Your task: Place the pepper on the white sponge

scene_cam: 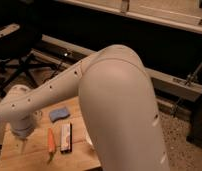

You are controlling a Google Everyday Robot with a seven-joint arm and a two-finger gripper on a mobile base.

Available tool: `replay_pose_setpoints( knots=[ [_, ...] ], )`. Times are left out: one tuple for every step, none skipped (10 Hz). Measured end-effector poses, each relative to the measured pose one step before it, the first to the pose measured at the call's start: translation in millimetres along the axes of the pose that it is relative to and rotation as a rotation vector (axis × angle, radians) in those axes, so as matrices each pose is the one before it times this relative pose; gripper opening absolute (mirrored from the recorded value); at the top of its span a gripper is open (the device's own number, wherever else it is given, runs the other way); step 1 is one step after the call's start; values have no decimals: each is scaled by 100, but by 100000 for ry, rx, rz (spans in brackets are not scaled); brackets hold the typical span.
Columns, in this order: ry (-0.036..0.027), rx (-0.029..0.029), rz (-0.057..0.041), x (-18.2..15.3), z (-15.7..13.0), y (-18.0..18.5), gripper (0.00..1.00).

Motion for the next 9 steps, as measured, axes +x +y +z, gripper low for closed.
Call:
replay_pose_setpoints(
  knots=[
    [702,-151,3043,563,664,-35,80],
    [599,-249,2209,448,596,17,80],
    [574,-145,1885,415,607,-12,80],
    [909,173,1625,452,533,-194,80],
    [1097,416,1292,369,332,-286,80],
    [2099,858,1300,483,301,-434,80],
    [2295,707,954,421,266,-298,80],
    [2014,246,928,348,394,-101,80],
    [1472,0,806,219,504,-11,80]
  ],
)
